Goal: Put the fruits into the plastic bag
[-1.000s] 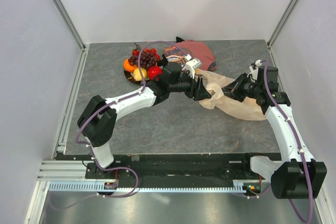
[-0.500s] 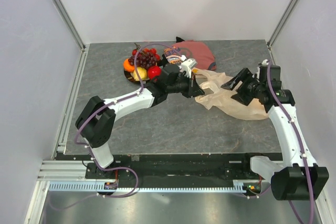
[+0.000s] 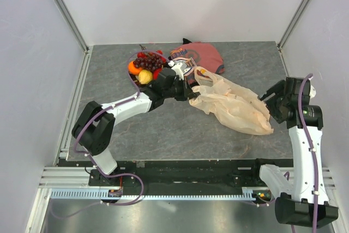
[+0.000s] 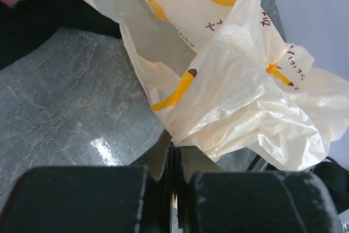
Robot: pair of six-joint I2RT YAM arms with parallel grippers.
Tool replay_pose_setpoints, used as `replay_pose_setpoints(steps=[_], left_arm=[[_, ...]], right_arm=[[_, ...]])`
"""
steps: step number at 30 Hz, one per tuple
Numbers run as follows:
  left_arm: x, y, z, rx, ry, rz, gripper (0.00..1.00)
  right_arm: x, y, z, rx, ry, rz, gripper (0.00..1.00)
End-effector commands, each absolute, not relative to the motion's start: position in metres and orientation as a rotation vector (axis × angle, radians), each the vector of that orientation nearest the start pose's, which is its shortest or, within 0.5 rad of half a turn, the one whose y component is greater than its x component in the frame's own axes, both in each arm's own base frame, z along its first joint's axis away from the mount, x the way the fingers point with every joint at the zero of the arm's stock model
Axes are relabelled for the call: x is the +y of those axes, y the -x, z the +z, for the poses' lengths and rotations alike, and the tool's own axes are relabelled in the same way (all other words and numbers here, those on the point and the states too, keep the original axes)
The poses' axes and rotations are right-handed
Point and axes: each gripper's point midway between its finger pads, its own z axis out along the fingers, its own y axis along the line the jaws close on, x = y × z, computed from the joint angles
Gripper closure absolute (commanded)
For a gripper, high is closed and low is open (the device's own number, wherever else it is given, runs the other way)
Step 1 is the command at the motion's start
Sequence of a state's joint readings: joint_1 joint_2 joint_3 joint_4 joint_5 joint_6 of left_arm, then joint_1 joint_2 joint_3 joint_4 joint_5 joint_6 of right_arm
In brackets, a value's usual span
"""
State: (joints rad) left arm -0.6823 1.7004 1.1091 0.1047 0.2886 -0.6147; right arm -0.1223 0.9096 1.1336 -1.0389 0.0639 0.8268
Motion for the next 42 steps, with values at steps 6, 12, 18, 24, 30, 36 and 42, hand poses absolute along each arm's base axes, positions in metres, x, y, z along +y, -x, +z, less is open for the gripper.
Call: replay_pose_setpoints(steps=[6, 12, 18, 24, 30, 36, 42], left_arm=[[-0.362, -0.333, 0.171, 2.170, -0.192, -1.136, 0.99], [-0.350, -0.346, 0.179, 2.156, -0.128, -1.128, 0.99], [-0.342, -0.362, 0.183, 2.156, -0.061, -1.126, 0.98], [-0.344, -0.372, 0.191, 2.140, -0.042, -1.126, 0.99], [-0.346, -0.378, 0.194, 2.142, -0.022, -1.129, 0.98], [-0.350, -0.384, 0.196, 2.142, -0.005, -1.131, 0.98], [-0.348, -0.387, 0.198, 2.159, -0.017, -1.102, 0.98]], right_arm=[[-0.030, -0.194, 0.199, 2.209, -1.203, 0.040, 0.21], [-0.030, -0.188, 0.188, 2.280, -1.200, -0.001, 0.17], [-0.032, -0.181, 0.190, 2.321, -1.161, -0.039, 0.20], [-0.023, -0.181, 0.184, 2.396, -1.082, 0.015, 0.31], [-0.002, -0.179, 0.177, 2.583, -0.893, 0.111, 0.34], [0.025, -0.166, 0.171, 2.728, -0.672, 0.202, 0.32], [0.039, -0.150, 0.178, 2.715, -0.615, 0.310, 0.31]])
